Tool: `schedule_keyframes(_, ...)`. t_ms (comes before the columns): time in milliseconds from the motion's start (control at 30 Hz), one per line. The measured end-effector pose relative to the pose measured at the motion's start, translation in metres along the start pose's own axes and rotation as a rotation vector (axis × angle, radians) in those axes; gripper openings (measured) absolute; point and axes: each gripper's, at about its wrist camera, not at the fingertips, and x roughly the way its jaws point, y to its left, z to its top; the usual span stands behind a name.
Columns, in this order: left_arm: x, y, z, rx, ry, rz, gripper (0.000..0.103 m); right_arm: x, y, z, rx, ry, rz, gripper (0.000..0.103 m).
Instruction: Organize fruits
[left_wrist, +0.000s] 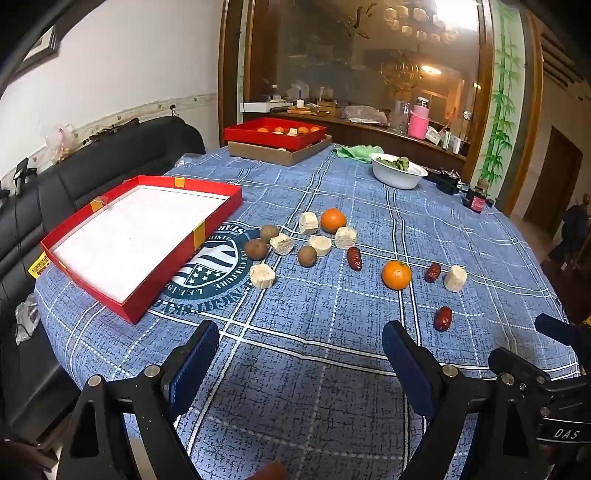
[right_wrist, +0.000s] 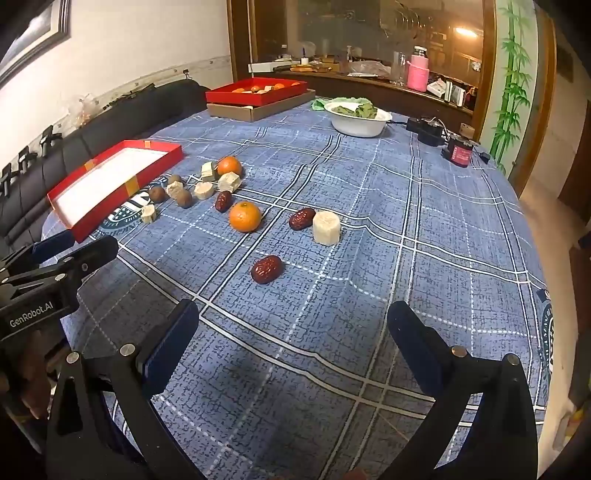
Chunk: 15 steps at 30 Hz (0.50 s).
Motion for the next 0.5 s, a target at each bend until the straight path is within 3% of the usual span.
schedule_keyframes(500, -0.001, 0.004, 0.002, -0.010, -0.007, 0.003, 0.088, 0.004, 0.009, 0.003, -0.041, -0.007, 0.008, 0.103)
